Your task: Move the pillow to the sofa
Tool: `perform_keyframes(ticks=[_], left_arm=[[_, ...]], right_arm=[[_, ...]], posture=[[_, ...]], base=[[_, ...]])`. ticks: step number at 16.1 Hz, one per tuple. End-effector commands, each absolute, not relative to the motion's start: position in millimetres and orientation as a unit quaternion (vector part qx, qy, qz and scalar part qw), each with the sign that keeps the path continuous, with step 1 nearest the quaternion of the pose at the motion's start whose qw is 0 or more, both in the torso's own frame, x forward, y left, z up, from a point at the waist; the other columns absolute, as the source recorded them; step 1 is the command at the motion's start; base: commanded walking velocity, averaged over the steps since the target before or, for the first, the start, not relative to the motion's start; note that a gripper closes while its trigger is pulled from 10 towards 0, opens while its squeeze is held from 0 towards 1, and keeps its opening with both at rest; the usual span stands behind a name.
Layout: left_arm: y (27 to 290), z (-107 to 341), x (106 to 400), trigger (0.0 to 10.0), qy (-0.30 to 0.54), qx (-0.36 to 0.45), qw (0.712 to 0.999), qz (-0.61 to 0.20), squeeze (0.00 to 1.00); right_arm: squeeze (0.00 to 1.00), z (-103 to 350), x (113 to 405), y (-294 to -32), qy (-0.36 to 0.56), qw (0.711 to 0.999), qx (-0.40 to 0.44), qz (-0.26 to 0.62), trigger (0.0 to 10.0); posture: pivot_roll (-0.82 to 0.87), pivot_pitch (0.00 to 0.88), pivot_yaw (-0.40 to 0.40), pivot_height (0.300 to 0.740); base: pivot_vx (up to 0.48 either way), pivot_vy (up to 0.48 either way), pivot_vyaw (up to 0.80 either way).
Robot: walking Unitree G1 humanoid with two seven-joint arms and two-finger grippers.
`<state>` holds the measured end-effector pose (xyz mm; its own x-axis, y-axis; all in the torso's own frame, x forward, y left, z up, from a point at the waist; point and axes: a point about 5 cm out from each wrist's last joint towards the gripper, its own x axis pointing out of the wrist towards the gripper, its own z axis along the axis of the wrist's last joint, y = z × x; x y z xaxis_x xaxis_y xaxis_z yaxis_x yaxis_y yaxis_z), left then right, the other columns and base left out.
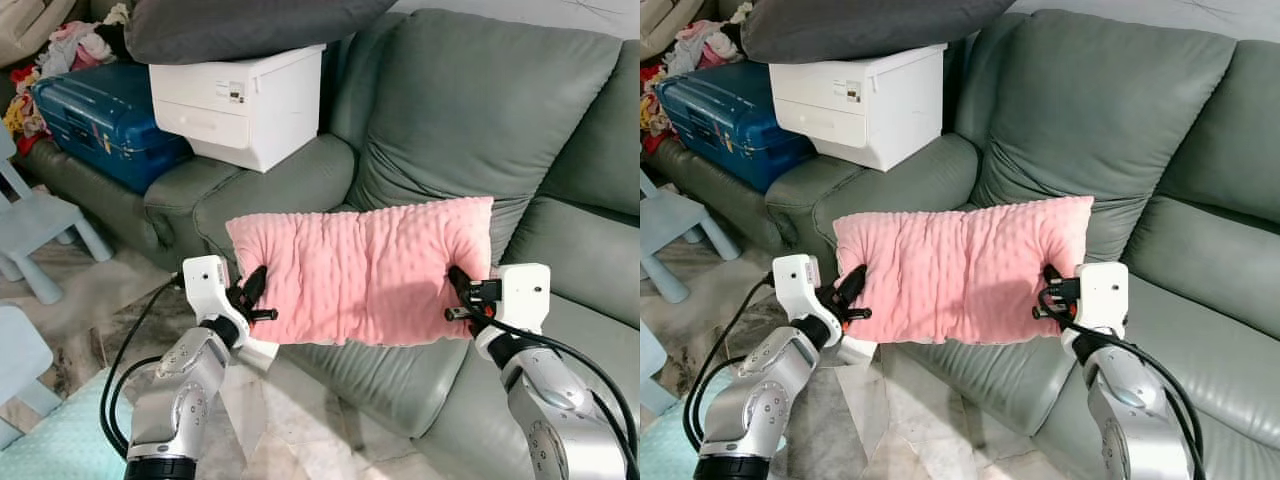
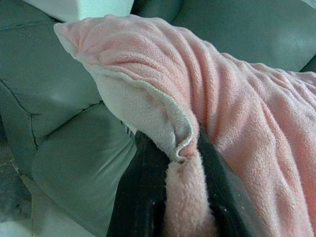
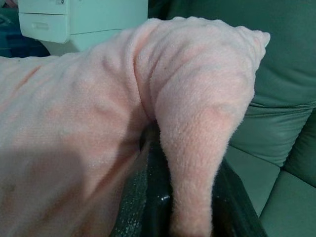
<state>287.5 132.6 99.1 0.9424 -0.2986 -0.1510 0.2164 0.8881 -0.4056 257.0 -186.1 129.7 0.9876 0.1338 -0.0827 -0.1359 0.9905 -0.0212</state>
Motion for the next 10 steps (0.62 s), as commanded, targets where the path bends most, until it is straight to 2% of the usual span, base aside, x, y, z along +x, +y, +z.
perform_keyframes(ticks=[1,3,10], left_arm=[[129.5,104.7,289.9,10.0,0.100,-0.195,0.965,-0.145,0.00],[129.4,104.2,289.5,10.0,0.102,-0.196,0.964,-0.146,0.00],[128.2,105.1,288.4,10.0,0.103,-0.192,0.964,-0.155,0.00]], right_arm=[[0.00,136.8,257.0,-184.5,0.023,0.997,-0.013,0.071,10.0],[0.00,136.9,256.9,-184.1,0.023,0.997,-0.013,0.073,10.0],[0.00,137.2,257.4,-183.6,0.022,0.997,-0.015,0.075,10.0]], posture=[[-0.24,0.000,0.029,0.740],[-0.23,0.000,0.027,0.740],[-0.23,0.000,0.026,0.740]], base=[[0.000,0.000,0.00],[0.000,0.000,0.00],[0.000,0.305,0.00]])
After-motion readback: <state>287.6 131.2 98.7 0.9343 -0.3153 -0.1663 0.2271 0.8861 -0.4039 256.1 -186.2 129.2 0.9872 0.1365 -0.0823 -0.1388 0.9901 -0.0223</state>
